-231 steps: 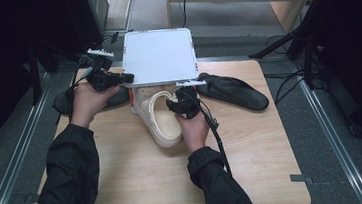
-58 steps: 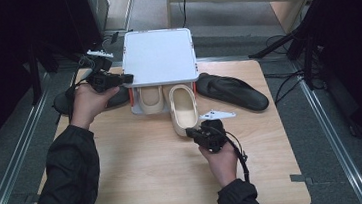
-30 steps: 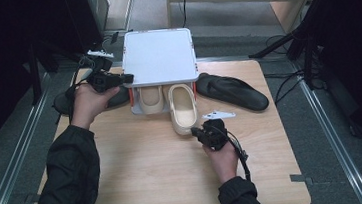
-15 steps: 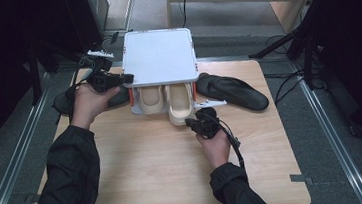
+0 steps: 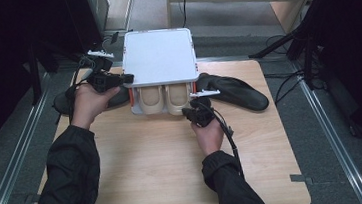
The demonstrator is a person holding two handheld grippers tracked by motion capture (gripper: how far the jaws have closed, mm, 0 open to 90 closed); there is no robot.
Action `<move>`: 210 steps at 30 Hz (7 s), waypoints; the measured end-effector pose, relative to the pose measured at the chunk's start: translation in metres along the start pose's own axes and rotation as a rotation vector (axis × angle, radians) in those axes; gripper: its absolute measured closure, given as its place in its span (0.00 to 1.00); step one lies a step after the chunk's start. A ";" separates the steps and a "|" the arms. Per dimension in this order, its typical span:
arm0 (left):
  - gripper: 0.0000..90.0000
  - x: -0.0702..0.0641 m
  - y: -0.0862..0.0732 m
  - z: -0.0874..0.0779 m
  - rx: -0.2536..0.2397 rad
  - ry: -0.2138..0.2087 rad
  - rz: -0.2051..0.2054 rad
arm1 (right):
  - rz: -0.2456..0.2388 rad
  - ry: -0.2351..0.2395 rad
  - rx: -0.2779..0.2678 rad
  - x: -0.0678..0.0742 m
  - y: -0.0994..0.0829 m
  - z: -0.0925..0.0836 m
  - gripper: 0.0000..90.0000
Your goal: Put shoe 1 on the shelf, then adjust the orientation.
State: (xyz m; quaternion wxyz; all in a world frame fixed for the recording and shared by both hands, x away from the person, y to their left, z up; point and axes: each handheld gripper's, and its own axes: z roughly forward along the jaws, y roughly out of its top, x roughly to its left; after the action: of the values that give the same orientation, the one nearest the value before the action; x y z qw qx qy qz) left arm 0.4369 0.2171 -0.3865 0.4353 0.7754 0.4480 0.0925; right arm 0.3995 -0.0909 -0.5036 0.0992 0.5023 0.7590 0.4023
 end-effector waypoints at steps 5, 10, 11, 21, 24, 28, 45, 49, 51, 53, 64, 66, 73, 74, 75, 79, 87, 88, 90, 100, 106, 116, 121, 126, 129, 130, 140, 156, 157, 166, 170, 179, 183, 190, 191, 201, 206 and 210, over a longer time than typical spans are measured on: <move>0.98 0.001 0.000 0.000 0.002 -0.006 -0.003 | 0.000 -0.015 0.007 0.003 0.009 0.011 0.99; 0.97 0.002 0.000 -0.001 -0.001 -0.012 -0.007 | 0.020 -0.009 0.005 0.003 0.010 0.013 0.99; 0.97 0.002 0.000 -0.001 0.002 -0.011 -0.007 | 0.021 -0.002 0.007 0.002 0.009 0.011 0.99; 0.65 0.006 0.003 -0.020 -0.039 -0.005 -0.069 | 0.007 0.083 -0.047 0.003 -0.002 -0.019 0.84; 0.55 0.007 0.003 -0.029 -0.055 0.018 -0.076 | -0.028 0.100 -0.026 0.006 -0.009 -0.030 0.79; 0.48 0.009 0.002 -0.034 -0.048 0.024 -0.088 | -0.030 0.142 -0.037 0.006 -0.017 -0.044 0.68; 0.42 0.021 -0.017 -0.043 -0.029 0.072 -0.124 | -0.119 0.238 -0.092 0.001 -0.050 -0.096 0.57; 0.42 0.027 -0.024 -0.045 -0.022 0.094 -0.128 | -0.128 0.213 -0.082 -0.003 -0.059 -0.100 0.57; 0.42 0.030 -0.026 -0.046 -0.027 0.102 -0.129 | -0.105 0.219 -0.079 -0.007 -0.063 -0.100 0.56; 0.43 0.033 -0.029 -0.046 -0.033 0.112 -0.129 | -0.084 0.214 -0.072 -0.010 -0.065 -0.099 0.55; 0.43 0.051 -0.039 -0.035 -0.011 0.144 -0.153 | -0.059 0.210 -0.090 -0.015 -0.070 -0.103 0.54; 0.43 0.052 -0.040 -0.033 -0.008 0.146 -0.153 | -0.058 0.208 -0.082 -0.015 -0.071 -0.102 0.54; 0.43 0.060 -0.047 -0.021 -0.006 0.160 -0.162 | -0.069 0.201 -0.071 -0.015 -0.072 -0.099 0.53; 0.43 0.062 -0.049 -0.020 -0.007 0.167 -0.166 | -0.071 0.200 -0.071 -0.015 -0.072 -0.099 0.53; 0.43 0.064 -0.050 -0.018 -0.008 0.171 -0.171 | -0.070 0.202 -0.070 -0.015 -0.072 -0.099 0.53; 0.47 0.072 -0.055 -0.009 0.008 0.184 -0.188 | -0.079 0.206 -0.057 -0.013 -0.072 -0.097 0.53; 0.76 0.086 -0.065 0.016 0.060 0.234 -0.158 | -0.083 0.216 -0.032 -0.009 -0.077 -0.094 0.53; 0.79 0.089 -0.067 0.019 0.059 0.235 -0.170 | -0.080 0.212 -0.028 -0.009 -0.078 -0.094 0.53; 0.87 0.093 -0.069 0.022 0.056 0.244 -0.183 | -0.081 0.211 -0.037 -0.009 -0.080 -0.096 0.53; 1.00 0.118 -0.083 0.039 0.088 0.273 -0.261 | -0.065 0.199 -0.035 -0.010 -0.087 -0.099 0.53; 0.99 0.118 -0.087 0.043 0.111 0.271 -0.273 | -0.065 0.195 -0.027 -0.011 -0.088 -0.098 0.52; 0.99 0.113 -0.096 0.034 0.117 0.270 -0.271 | -0.066 0.187 -0.037 -0.014 -0.086 -0.100 0.52; 0.99 0.107 -0.102 0.028 0.134 0.271 -0.263 | -0.069 0.190 -0.041 -0.016 -0.083 -0.100 0.52; 0.97 0.099 -0.110 0.019 0.146 0.264 -0.262 | -0.072 0.195 -0.045 -0.016 -0.081 -0.099 0.52; 0.97 0.097 -0.116 0.013 0.150 0.248 -0.275 | -0.079 0.196 -0.044 -0.016 -0.079 -0.098 0.52; 0.98 0.095 -0.118 0.011 0.149 0.247 -0.276 | -0.080 0.197 -0.042 -0.015 -0.078 -0.098 0.52; 0.91 0.088 -0.129 -0.003 0.140 0.235 -0.282 | -0.100 0.226 -0.032 -0.009 -0.074 -0.088 0.52; 0.47 0.083 -0.117 -0.048 0.046 0.306 -0.310 | -0.113 0.234 -0.013 -0.006 -0.070 -0.084 0.52; 0.46 0.084 -0.118 -0.049 0.048 0.306 -0.309 | -0.114 0.236 -0.014 -0.006 -0.069 -0.083 0.52; 0.42 0.098 -0.135 -0.051 0.052 0.333 -0.337 | -0.116 0.237 -0.008 -0.004 -0.067 -0.079 0.52; 0.42 0.104 -0.141 -0.046 0.074 0.352 -0.351 | -0.122 0.239 -0.004 -0.003 -0.066 -0.078 0.52; 0.42 0.114 -0.145 -0.039 0.069 0.340 -0.406 | -0.135 0.220 -0.001 -0.003 -0.066 -0.077 0.52; 0.44 0.111 -0.143 -0.039 0.044 0.353 -0.401 | -0.139 0.219 0.006 -0.002 -0.067 -0.077 0.52; 0.41 0.110 -0.139 -0.030 0.046 0.371 -0.396 | -0.137 0.215 0.005 -0.002 -0.068 -0.078 0.52; 0.40 0.110 -0.139 -0.030 0.039 0.377 -0.403 | -0.138 0.214 0.005 -0.002 -0.068 -0.078 0.52; 0.37 0.116 -0.136 -0.020 0.049 0.395 -0.425 | -0.129 0.203 0.004 -0.004 -0.072 -0.081 0.52; 0.31 0.115 -0.134 -0.009 0.069 0.423 -0.408 | -0.128 0.195 0.004 -0.005 -0.074 -0.082 0.52; 0.37 0.123 -0.136 -0.011 0.035 0.406 -0.454 | -0.122 0.189 0.001 -0.006 -0.076 -0.084 0.52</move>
State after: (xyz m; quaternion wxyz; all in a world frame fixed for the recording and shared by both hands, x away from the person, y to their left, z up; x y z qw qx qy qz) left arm 0.4188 0.3487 -0.5136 0.3330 0.6284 0.6892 0.1383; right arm 0.3035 -0.1517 -0.5041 0.0511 0.4149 0.7944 0.4408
